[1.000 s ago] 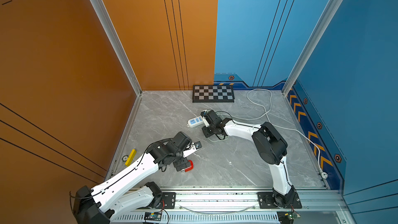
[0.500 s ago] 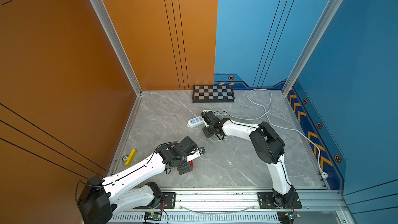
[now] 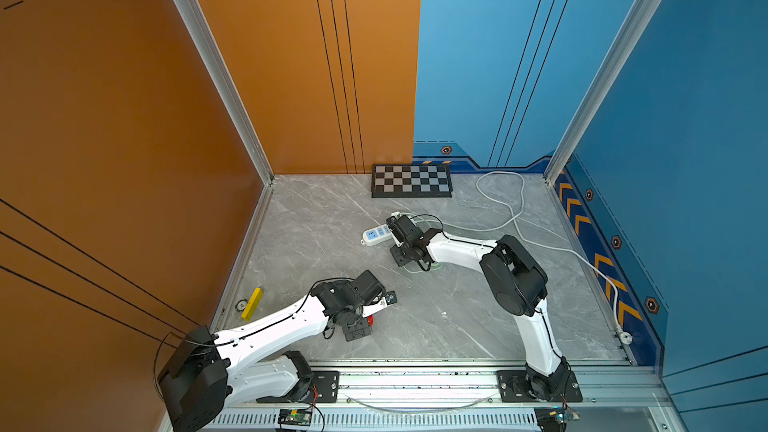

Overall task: Charge the electric shaver
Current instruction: Pick up the charging cable from the center of the board.

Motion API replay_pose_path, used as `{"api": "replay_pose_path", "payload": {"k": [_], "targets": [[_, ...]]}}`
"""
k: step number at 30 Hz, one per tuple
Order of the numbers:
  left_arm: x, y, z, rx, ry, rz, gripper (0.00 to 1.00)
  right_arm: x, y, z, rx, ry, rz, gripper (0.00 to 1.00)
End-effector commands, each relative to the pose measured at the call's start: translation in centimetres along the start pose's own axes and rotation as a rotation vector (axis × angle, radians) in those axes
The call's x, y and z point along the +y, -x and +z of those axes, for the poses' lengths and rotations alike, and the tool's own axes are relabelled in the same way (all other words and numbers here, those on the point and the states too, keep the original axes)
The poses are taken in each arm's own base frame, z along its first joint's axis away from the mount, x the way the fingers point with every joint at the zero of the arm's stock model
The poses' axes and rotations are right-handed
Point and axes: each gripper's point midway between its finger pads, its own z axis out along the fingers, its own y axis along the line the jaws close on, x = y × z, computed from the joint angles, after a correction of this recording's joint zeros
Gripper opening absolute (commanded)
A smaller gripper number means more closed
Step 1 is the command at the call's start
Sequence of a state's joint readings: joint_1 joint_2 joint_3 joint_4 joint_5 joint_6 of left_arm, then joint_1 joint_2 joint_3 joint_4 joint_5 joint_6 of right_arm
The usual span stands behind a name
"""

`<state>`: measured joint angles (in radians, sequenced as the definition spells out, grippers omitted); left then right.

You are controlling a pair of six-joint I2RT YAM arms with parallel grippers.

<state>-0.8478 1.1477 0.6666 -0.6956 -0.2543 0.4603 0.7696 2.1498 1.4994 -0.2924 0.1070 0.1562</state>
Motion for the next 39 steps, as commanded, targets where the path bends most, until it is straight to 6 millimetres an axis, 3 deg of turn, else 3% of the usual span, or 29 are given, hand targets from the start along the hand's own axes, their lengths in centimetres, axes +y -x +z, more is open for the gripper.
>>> {"api": "replay_pose_path", "payload": {"k": [1,6,11,17,22,27,31,39], "targets": [[0.3,0.0,0.3,0.013,0.028,0.016,0.98,-0.2,-3.0,1.8,0.087,-0.024,-0.012,0.14],[1.6,0.8,-0.6,-0.020,0.055,-0.039,0.98,-0.2,-2.8,0.6,0.076,-0.006,-0.003,0.00],[3.2,2.8,-3.6,-0.185,0.082,-0.159,0.98,-0.1,-2.3,-3.6,0.031,0.071,0.009,0.00],[5.0,4.6,-8.1,-0.432,0.107,-0.339,0.98,2.1,-2.8,-8.9,-0.027,0.228,-0.017,0.00],[5.6,6.0,-9.4,-0.563,0.007,-0.538,1.00,3.6,-3.3,-12.6,-0.081,0.328,-0.037,0.00],[8.2,7.3,-10.8,-0.758,-0.016,-0.816,0.95,4.9,-4.0,-14.7,-0.137,0.337,-0.081,0.00],[9.8,7.5,-10.6,-0.856,-0.081,-1.033,0.91,5.6,-4.6,-15.2,-0.148,0.273,-0.145,0.00],[9.0,8.1,-7.9,-0.801,-0.200,-1.170,0.88,6.9,-3.7,-16.2,-0.232,0.147,-0.258,0.00]]}}
